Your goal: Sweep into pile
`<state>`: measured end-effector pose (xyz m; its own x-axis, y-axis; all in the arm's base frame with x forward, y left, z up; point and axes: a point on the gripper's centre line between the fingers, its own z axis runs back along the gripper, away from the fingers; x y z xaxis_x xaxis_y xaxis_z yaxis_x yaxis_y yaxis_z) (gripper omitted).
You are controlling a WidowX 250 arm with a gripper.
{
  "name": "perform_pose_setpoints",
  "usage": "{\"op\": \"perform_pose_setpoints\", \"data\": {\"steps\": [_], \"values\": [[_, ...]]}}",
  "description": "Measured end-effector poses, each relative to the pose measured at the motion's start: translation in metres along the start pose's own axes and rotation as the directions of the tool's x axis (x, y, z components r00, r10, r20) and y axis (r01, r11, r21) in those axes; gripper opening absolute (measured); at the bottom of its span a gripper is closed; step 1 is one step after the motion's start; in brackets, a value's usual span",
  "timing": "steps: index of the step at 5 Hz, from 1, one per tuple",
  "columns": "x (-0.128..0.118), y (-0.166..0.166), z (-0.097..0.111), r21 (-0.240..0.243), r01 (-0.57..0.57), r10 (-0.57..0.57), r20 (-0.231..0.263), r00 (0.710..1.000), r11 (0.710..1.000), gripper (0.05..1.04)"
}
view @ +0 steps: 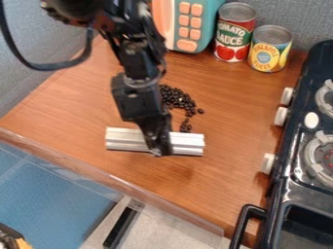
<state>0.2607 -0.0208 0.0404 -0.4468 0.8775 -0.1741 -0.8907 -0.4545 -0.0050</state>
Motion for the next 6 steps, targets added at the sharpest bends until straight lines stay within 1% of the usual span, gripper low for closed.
{"op": "perform_pose_setpoints", "data": {"steps": [1,2,3,5,6], "values": [[-0.002,-0.012,-0.008,-0.083,-0.089,0.089,-0.006,0.996,0.993,0.384],[0.000,-0.018,-0.022,-0.077,-0.130,0.131,0.008,0.991,0.989,0.384],[-0.001,-0.027,-0.032,-0.078,-0.154,0.155,0.008,0.988,0.985,0.384],[0.002,-0.038,-0.033,-0.090,-0.169,0.171,0.006,0.985,0.981,0.384],[0.004,-0.056,-0.032,-0.116,-0.200,0.200,-0.009,0.980,0.973,0.384]]}}
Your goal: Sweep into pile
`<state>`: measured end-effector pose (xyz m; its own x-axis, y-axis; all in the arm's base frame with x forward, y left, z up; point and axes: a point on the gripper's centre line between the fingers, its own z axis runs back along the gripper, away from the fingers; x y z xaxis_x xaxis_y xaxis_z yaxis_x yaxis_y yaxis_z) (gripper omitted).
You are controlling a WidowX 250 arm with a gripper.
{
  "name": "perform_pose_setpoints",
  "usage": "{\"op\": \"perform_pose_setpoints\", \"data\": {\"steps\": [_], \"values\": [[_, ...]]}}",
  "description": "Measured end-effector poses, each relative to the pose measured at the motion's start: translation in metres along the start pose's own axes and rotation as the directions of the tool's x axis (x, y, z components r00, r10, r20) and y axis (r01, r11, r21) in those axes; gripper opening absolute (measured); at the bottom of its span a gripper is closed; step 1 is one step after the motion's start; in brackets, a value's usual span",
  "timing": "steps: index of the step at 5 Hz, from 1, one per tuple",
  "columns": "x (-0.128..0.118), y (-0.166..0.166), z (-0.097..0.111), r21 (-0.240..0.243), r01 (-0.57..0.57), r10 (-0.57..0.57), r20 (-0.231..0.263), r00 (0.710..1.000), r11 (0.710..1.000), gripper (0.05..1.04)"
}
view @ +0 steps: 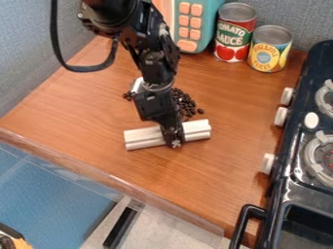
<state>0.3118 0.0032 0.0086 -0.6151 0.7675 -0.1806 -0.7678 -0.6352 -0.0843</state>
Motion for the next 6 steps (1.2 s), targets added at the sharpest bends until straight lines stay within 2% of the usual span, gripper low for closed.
{"op": "perform_pose_setpoints", "data": {"steps": [4,5,6], "values": [[-0.001,-0.056,-0.003,-0.068,-0.082,0.081,-0.012,0.997,0.994,0.384],[0.004,-0.064,-0.002,-0.057,-0.085,0.085,-0.010,0.996,0.995,0.384],[0.006,-0.064,-0.001,-0.024,-0.041,0.041,-0.008,0.999,0.999,0.384]]}}
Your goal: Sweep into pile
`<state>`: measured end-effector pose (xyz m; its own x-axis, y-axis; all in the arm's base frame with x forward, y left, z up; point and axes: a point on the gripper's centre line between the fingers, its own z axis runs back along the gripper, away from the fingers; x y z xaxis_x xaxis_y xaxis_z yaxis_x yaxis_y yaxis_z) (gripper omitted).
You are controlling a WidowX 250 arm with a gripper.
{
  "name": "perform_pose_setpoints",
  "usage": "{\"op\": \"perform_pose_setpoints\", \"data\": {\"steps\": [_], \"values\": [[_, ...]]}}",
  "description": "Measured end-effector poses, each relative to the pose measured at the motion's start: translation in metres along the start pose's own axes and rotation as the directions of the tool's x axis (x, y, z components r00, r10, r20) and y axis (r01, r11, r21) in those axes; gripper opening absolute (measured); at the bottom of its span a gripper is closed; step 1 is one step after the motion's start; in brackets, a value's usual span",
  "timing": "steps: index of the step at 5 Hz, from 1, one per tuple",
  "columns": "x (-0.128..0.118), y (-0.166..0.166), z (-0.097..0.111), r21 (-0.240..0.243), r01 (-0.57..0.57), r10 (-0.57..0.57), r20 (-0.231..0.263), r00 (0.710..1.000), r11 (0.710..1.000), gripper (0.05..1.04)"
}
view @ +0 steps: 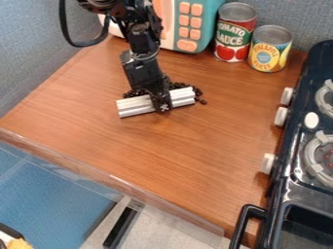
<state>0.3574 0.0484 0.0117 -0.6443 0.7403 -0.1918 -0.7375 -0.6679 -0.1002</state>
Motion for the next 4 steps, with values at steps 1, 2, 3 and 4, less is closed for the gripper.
{"op": "perform_pose_setpoints", "data": {"steps": [1,2,3,4], "values": [[0.007,0.006,0.002,0.066,0.010,-0.010,-0.004,1.000,0.998,0.384],[0.005,0.013,0.015,0.127,0.019,-0.012,-0.050,0.999,0.992,0.384],[0.002,0.010,0.037,0.130,0.031,-0.018,-0.101,0.995,0.991,0.384],[0.002,0.012,0.047,0.123,0.073,-0.057,-0.127,0.990,0.990,0.384]]}}
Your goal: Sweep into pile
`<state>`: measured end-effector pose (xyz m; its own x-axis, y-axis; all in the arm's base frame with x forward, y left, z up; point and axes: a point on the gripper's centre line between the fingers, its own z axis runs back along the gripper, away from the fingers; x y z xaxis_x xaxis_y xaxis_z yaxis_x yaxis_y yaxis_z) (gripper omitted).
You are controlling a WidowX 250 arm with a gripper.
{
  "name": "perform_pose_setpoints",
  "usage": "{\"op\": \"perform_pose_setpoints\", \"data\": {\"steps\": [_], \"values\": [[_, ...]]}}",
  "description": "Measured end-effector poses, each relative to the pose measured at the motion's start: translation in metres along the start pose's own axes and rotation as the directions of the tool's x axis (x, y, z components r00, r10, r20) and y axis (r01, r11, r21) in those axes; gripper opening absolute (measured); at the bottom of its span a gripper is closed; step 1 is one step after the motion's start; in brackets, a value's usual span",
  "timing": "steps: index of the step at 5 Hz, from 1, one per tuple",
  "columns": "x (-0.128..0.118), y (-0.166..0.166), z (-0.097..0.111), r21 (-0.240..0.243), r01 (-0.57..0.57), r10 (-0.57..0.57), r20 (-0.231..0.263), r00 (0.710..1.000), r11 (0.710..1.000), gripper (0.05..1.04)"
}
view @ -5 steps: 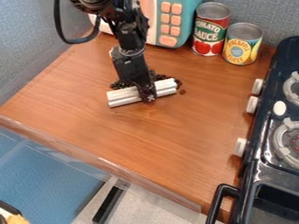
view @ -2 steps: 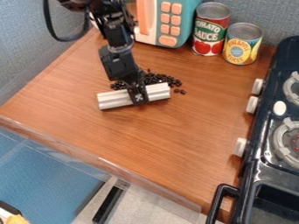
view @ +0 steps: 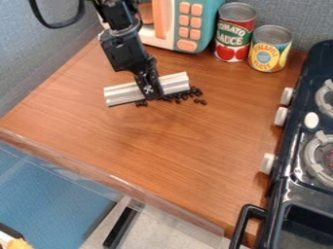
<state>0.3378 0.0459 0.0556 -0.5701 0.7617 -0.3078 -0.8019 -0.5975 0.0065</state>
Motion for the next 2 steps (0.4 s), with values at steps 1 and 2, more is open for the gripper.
{"op": "perform_pose_setpoints", "data": {"steps": [1,2], "values": [[0.011,0.012,-0.010,0.003,0.093,-0.093,0.047,0.995,0.996,0.384],[0.014,0.030,-0.027,0.028,0.189,-0.191,0.081,0.978,0.982,0.384]]}}
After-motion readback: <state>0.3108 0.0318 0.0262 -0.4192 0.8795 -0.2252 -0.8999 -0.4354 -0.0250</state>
